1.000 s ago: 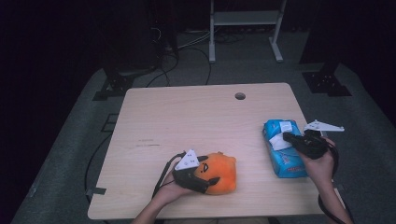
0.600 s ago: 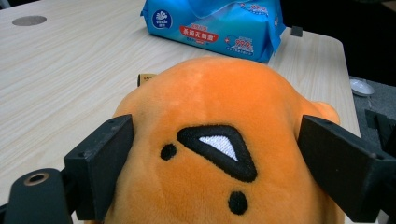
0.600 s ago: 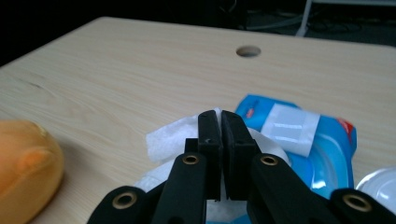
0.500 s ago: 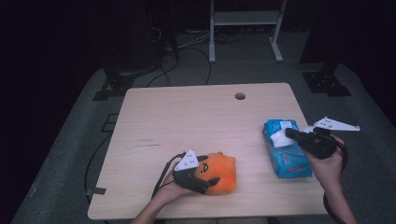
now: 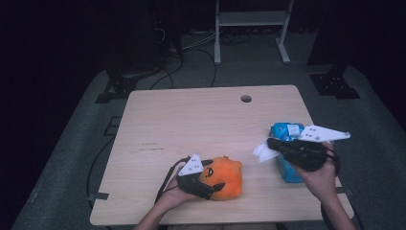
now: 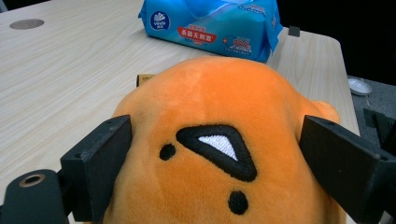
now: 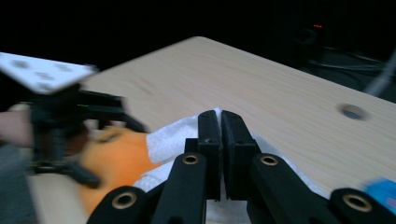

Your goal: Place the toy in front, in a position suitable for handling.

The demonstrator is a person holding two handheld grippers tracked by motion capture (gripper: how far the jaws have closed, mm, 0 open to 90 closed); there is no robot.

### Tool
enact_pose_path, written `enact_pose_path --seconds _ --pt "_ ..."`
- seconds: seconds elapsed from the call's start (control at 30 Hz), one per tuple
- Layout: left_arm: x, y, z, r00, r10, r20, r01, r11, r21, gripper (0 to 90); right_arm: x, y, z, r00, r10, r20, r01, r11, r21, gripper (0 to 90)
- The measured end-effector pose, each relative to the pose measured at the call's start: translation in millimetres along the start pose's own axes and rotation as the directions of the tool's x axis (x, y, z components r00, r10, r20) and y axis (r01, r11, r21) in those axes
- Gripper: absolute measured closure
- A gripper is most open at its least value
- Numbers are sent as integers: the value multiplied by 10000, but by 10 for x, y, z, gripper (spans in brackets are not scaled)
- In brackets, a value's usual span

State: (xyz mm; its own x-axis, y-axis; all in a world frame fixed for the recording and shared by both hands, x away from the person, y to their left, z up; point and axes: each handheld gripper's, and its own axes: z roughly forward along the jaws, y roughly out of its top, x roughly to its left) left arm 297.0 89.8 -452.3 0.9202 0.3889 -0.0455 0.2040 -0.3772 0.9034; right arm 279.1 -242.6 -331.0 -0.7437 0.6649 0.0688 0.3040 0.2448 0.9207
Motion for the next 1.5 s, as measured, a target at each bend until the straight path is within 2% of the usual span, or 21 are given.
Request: enact_pose_path --seconds 0.03,0.1,0.13,0.17,0.23,0.37,0.4,0.47,0.6,0.67,0.77,0.8,0.83,0.93,1.0,1.07,1.2,1.23,1.33,1.4,1.5 --pt "2 -2 3 10000 -37 2 37 10000 -12 106 173 52 73 9981 -312 -531 314 9995 34 865" --pt "1 -3 8 10000 -18 -2 18 10000 -27 106 310 90 131 9935 -477 -1035 487 9988 73 865" --pt "1 -3 8 10000 -18 -2 18 10000 -27 106 310 90 131 9935 -477 -1035 487 9988 73 865" --pt "-1 -5 9 10000 15 -16 -15 10000 -38 106 448 124 189 9837 -520 -1722 527 9986 -10 864" --pt "-2 -7 9 10000 29 -22 -29 10000 -53 105 535 146 220 9732 -436 -2256 421 9990 -117 864" --pt "1 -11 15 10000 32 -30 -33 10000 -79 104 605 150 292 9425 94 -3341 -181 9996 -228 864" --pt "1 -11 15 10000 32 -30 -33 10000 -79 104 605 150 292 9425 94 -3341 -181 9996 -228 864" --pt "0 -11 18 10000 49 -37 -49 9999 -88 103 624 126 357 9237 428 -3808 -502 9987 -97 864" --pt "-6 -13 19 10000 56 -47 -56 9999 -96 102 604 65 454 9237 550 -3792 -518 9985 185 863" --pt "-7 -14 21 10000 40 -47 -41 9999 -119 102 514 -31 562 9381 749 -3382 -601 9967 541 860" --pt "-8 -14 20 10000 44 -48 -45 9999 -109 101 406 -156 664 9503 1009 -2946 -756 9925 961 860" --pt "-8 -14 20 10000 44 -48 -45 9999 -109 101 406 -156 664 9503 1009 -2946 -756 9925 961 860" --pt "-10 -12 18 10000 78 -51 -79 9999 -85 101 393 -260 733 9693 557 -2397 -258 9917 1263 856" --pt "-13 -12 18 10000 46 -42 -46 9999 -91 101 456 -379 805 9793 -76 -2022 428 9845 1701 848" --pt "-17 -10 16 9999 96 -59 -96 9999 -55 100 475 -398 818 9790 -164 -2034 530 9830 1760 836" --pt "-23 -9 11 9998 168 -75 -168 9999 25 99 558 -419 851 9723 -740 -2216 1145 9777 1759 779" --pt "-30 6 9 9997 220 -70 -218 9995 210 99 589 -419 868 9634 -1137 -2428 1593 9712 1772 722" --pt "-32 33 -3 9992 404 15 -405 9979 497 99 596 -436 881 9546 -1435 -2609 1936 9648 1777 688" --pt "-14 84 -53 9979 534 371 -568 9936 981 98 625 -474 902 9442 -1896 -2694 2435 9525 1828 651" --pt "0 97 -81 9972 532 531 -587 9924 1082 98 635 -484 910 9428 -1968 -2692 2506 9507 1827 645" --pt "76 141 -227 9928 412 1126 -556 9902 1283 98 675 -516 944 9363 -2291 -2662 2823 9418 1824 640"
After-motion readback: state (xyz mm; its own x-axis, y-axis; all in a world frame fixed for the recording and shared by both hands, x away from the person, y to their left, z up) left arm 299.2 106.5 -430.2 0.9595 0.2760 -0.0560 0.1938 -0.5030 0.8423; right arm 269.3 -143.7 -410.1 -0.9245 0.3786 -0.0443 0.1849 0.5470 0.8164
